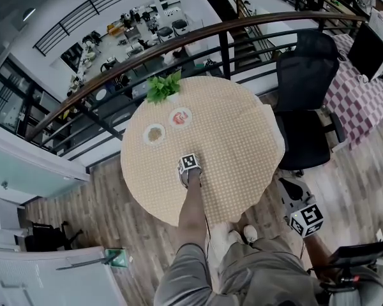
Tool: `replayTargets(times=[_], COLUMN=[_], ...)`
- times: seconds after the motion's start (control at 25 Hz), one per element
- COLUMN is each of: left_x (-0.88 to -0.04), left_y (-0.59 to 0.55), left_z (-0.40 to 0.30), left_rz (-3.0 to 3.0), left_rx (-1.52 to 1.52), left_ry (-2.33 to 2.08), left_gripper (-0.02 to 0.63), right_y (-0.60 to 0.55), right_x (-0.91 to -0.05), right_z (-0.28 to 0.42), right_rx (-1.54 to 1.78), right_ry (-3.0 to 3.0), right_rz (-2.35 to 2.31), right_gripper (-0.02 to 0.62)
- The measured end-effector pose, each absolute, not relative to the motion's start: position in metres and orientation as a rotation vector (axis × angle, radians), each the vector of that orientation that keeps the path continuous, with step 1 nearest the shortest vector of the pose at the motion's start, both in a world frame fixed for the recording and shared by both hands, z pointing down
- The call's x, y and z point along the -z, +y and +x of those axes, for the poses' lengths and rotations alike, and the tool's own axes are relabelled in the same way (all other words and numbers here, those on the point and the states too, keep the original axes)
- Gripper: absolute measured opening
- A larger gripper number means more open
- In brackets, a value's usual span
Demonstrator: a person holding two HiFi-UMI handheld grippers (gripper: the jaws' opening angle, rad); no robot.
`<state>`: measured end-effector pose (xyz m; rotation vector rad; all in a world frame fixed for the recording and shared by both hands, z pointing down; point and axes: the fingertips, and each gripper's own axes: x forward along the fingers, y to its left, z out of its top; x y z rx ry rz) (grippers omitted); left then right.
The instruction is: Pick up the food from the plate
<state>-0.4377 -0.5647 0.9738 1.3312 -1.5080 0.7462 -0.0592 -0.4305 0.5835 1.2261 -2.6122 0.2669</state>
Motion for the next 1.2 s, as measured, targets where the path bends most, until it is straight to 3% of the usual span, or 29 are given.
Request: replayTargets(times=[0.72, 1.2], left_x=[-0.96, -0.848], left_y=[-0.575, -0.594], left_z=[-0.436, -0.446], left_rz=[1.444, 1.739], left_rx=[-0.635, -0.551], left_ry=[-1.563, -1.742], left_gripper=[0.339, 0.339], right_y=[-0.429, -0.441], right_x=[-0.591, -0.575], right_z=[-0.051, -0.075], right_rx=[-0.269, -0.203], right_ry=[-2.593, -2.659], right_rz=[1.237, 1.151], right_gripper=[0.005, 0.005])
